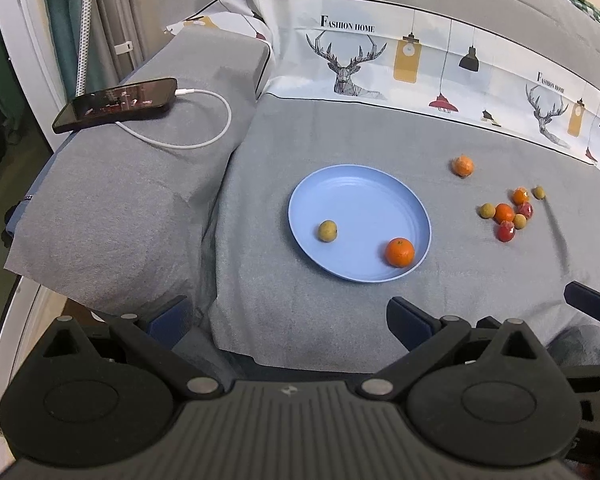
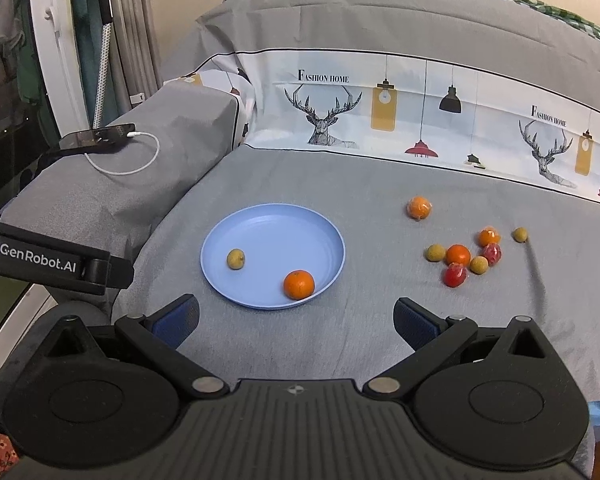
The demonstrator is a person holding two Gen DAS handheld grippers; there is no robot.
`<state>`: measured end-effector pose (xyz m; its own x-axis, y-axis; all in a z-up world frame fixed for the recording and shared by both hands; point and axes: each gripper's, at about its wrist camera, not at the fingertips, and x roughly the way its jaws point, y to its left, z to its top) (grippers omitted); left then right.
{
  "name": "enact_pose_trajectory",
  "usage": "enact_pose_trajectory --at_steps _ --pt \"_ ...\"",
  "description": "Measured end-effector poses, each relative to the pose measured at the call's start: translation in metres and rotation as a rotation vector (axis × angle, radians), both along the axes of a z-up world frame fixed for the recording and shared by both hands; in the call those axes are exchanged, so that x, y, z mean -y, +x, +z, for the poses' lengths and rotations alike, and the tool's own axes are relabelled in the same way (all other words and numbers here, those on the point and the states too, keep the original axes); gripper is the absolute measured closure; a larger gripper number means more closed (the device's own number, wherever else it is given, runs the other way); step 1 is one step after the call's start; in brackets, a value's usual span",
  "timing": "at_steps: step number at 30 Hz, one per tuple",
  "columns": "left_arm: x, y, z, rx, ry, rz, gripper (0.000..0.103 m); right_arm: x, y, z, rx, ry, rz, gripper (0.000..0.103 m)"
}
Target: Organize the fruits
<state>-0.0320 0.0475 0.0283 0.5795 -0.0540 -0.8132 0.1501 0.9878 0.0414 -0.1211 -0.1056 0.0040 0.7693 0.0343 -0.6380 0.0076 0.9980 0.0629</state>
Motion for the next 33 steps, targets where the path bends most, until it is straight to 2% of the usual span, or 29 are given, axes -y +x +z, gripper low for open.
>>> enact_pose_trajectory --at_steps 10,15,18,21,25,29,33 --pt "0.008 0.009 -0.011 -0.029 0.030 -0.014 0.000 0.010 0.009 -0.006 -0.012 0.029 -0.032 0.001" --pt "0.026 0.020 -0.022 -0.062 0.077 -0.041 0.000 0.045 0.017 -0.014 0.000 0.058 -0.142 0.001" --pt "0.044 0.031 -0.028 -0.090 0.067 -0.077 0.000 0.075 0.023 -0.023 0.002 0.085 -0.236 0.001" --pt "0.071 0.047 -0.034 -0.110 0.034 -0.128 0.000 0.108 0.028 -0.034 -0.002 0.081 -0.314 0.001" --pt "0.119 0.073 -0.049 -0.125 0.037 -0.195 0.000 0.154 0.035 -0.047 0.002 0.073 -0.399 0.001" --pt "0.175 0.109 -0.074 -0.163 0.059 -0.269 0.000 0.204 0.054 -0.065 0.000 0.070 -0.467 0.001" --pt "0.229 0.146 -0.103 -0.162 0.071 -0.362 0.000 0.253 0.079 -0.083 0.003 0.070 -0.528 0.001"
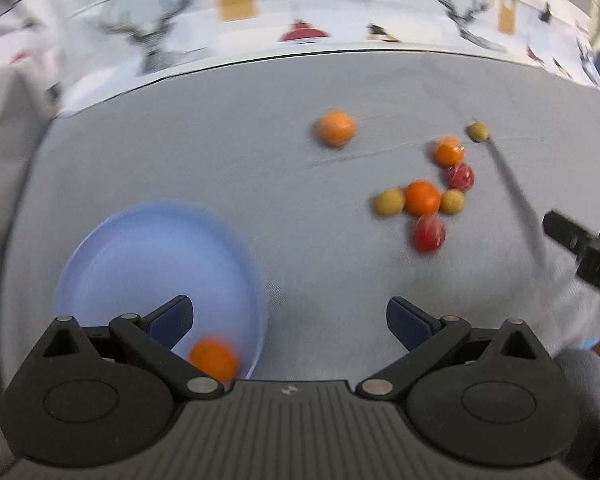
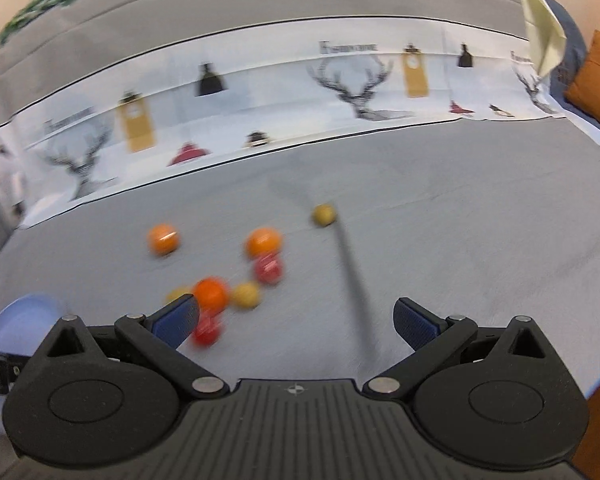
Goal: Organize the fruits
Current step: 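Grasp a yellow plum with the left tool while the right tool grasps another yellow plum, then carry both yellow plums onto the blue plate and open both tools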
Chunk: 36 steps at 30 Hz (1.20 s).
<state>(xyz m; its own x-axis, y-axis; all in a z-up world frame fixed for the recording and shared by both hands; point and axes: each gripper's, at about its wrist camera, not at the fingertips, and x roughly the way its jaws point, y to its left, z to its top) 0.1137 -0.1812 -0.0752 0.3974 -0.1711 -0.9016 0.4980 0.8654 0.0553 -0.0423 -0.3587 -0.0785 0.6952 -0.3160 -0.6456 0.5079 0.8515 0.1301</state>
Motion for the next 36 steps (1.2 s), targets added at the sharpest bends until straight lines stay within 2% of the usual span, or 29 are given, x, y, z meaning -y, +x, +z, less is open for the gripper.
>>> enact_pose_trajectory --at_steps 4,7,9,12,15,18,20,23,24,25,26,31,33,36 --pt "0.047 0.033 -0.036 0.004 0.054 -0.077 0.000 0.045 0.031 -0.017 0.024 -0.001 -0.012 0.001" --pt "0.070 0.051 -0.060 -0.025 0.091 -0.128 0.000 0.068 0.062 -0.031 0.037 -0.041 0.066 0.013" --pt "0.079 0.058 -0.070 -0.029 0.094 -0.151 0.000 0.078 0.082 -0.039 0.039 -0.062 0.125 0.026" --pt "0.086 0.066 -0.080 -0.034 0.076 -0.168 0.000 0.090 0.113 -0.056 0.020 -0.099 0.181 0.037" --pt "0.093 0.071 -0.088 -0.042 0.054 -0.184 0.000 0.101 0.140 -0.075 -0.019 -0.076 0.195 0.047" --pt "0.099 0.073 -0.093 -0.036 0.036 -0.211 0.003 0.110 0.157 -0.098 -0.054 -0.082 0.183 0.048" --pt "0.101 0.069 -0.091 -0.020 0.012 -0.229 0.006 0.111 0.159 -0.105 -0.023 -0.128 0.200 0.048" --pt "0.101 0.067 -0.090 -0.005 -0.016 -0.254 0.020 0.110 0.157 -0.109 -0.001 -0.138 0.204 0.049" --pt "0.102 0.065 -0.088 0.006 -0.024 -0.273 0.037 0.110 0.154 -0.110 0.004 -0.146 0.204 0.058" --pt "0.105 0.061 -0.085 0.020 -0.031 -0.294 0.066 0.109 0.153 -0.110 0.008 -0.160 0.197 0.068" --pt "0.107 0.058 -0.081 0.021 -0.036 -0.307 0.073 0.109 0.151 -0.110 0.004 -0.176 0.186 0.077" --pt "0.107 0.057 -0.079 0.028 -0.008 -0.283 0.074 0.112 0.138 -0.102 0.034 -0.145 0.133 0.077" --pt "0.096 0.054 -0.073 0.021 -0.012 -0.246 0.074 0.111 0.126 -0.093 0.037 -0.156 0.091 0.077" --pt "0.070 0.045 -0.054 0.011 -0.043 -0.179 0.074 0.107 0.097 -0.071 0.090 -0.142 0.056 0.077"
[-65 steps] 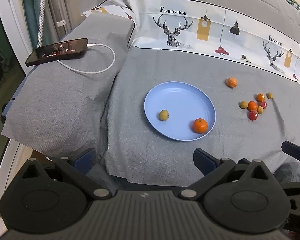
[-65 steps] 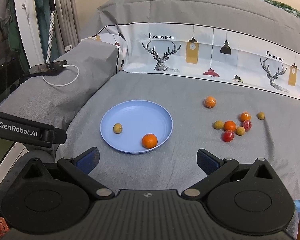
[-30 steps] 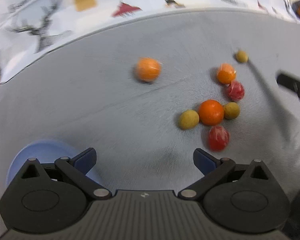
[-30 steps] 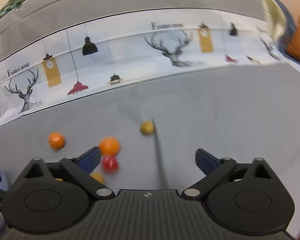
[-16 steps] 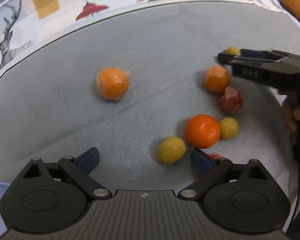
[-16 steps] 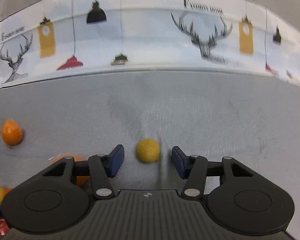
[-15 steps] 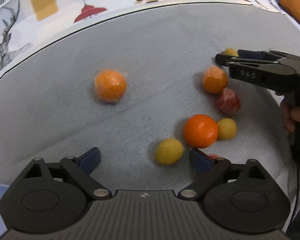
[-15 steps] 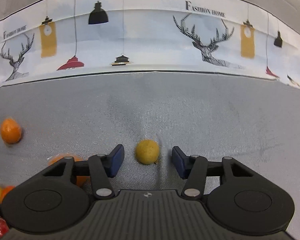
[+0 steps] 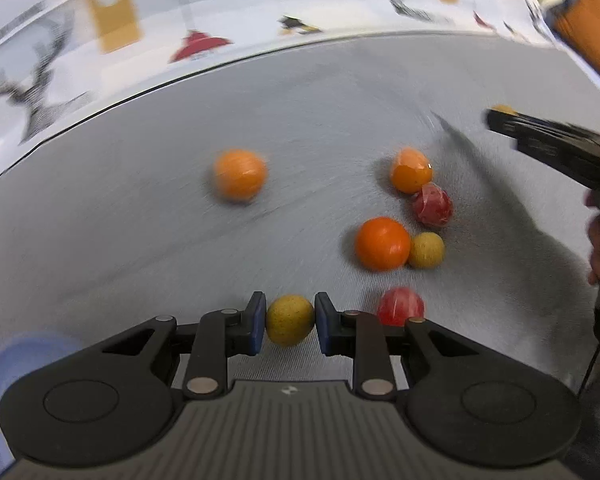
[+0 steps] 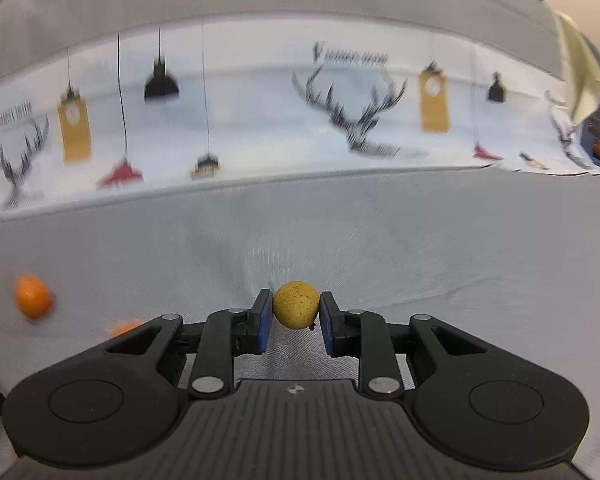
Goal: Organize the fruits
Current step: 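Carry both yellow plums onto the blue plate and open both tools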
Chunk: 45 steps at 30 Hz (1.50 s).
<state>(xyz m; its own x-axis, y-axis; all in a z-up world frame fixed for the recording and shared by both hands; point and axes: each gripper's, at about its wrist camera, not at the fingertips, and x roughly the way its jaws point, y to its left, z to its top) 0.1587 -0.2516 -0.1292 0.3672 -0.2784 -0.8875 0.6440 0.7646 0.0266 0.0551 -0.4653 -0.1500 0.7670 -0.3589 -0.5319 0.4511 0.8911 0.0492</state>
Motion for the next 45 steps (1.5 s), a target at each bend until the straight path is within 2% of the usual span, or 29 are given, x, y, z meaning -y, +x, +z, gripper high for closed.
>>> enact_pose_trajectory --at_steps 4,9,16,23,32,37,45 --pt "-0.034 -0.023 0.034 -0.003 -0.038 0.073 0.074 -0.023 -0.038 0.036 0.054 -0.024 0.010 0.077" --pt "-0.078 -0.067 0.079 0.019 -0.069 0.114 0.074 -0.082 -0.083 0.085 0.109 -0.026 0.102 0.077" --pt "-0.142 -0.125 0.119 0.041 -0.046 0.178 0.074 -0.182 -0.135 0.128 0.091 0.070 0.277 0.077" --pt "-0.209 -0.165 0.136 0.078 -0.040 0.240 0.074 -0.273 -0.177 0.145 0.055 0.070 0.404 0.077" --pt "-0.263 -0.189 0.149 0.097 -0.084 0.319 0.074 -0.340 -0.204 0.158 0.023 0.044 0.509 0.077" --pt "-0.278 -0.197 0.152 0.101 -0.096 0.352 0.074 -0.356 -0.210 0.161 0.018 0.022 0.547 0.077" --pt "-0.282 -0.198 0.157 0.094 -0.115 0.364 0.074 -0.354 -0.212 0.164 0.019 0.003 0.559 0.077"
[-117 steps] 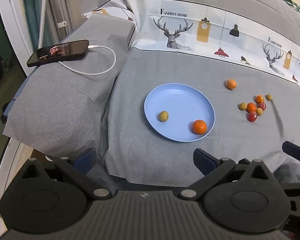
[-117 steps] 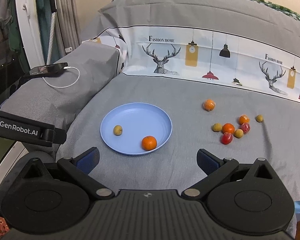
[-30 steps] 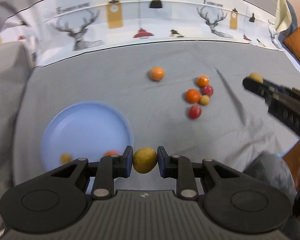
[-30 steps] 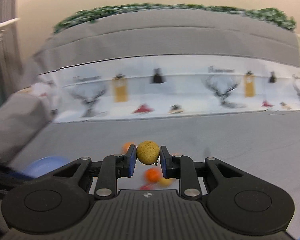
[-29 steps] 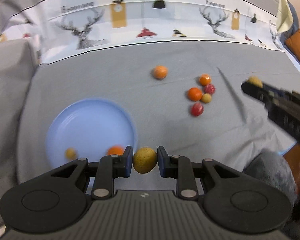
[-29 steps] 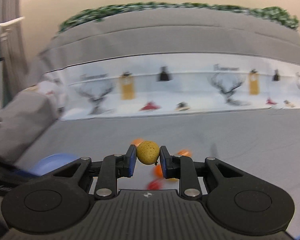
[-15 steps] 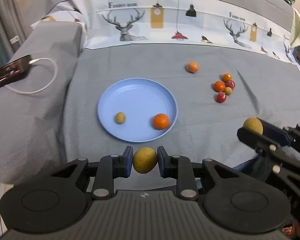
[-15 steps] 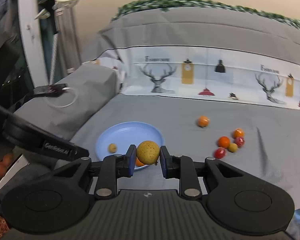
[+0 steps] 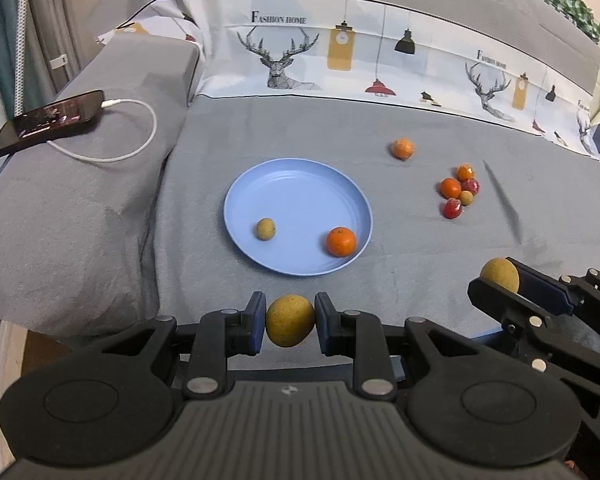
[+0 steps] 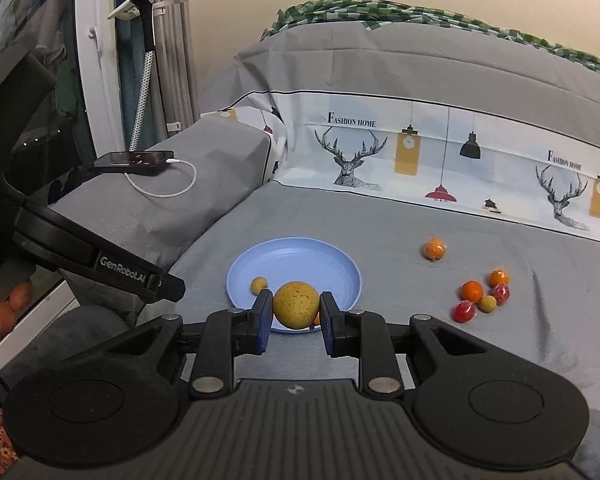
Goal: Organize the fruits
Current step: 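Carry both yellow plums onto the blue plate and open both tools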
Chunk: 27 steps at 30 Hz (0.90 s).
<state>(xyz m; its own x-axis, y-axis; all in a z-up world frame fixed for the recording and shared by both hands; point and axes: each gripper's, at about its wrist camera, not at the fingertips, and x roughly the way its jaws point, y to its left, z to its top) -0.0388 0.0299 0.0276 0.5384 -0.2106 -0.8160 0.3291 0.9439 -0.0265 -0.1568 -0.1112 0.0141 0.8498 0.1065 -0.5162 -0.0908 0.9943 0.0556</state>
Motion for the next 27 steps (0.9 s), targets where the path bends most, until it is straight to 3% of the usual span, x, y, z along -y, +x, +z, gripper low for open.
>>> enact_pose_trajectory --at_steps 9,14,22,27 --pt "0.006 0.006 0.013 0.035 -0.058 -0.011 0.074 0.018 -0.006 0.015 -0.024 -0.021 -0.054 0.077" --pt "0.002 0.012 0.012 0.029 -0.043 0.038 0.074 0.020 -0.003 0.020 -0.017 -0.004 0.000 0.077" --pt "-0.007 0.051 -0.008 -0.042 0.022 0.084 0.074 0.021 0.056 -0.002 -0.052 0.055 0.019 0.077" --pt "0.016 0.097 -0.036 -0.074 0.053 0.055 0.074 0.037 0.106 -0.036 -0.122 0.066 -0.006 0.077"
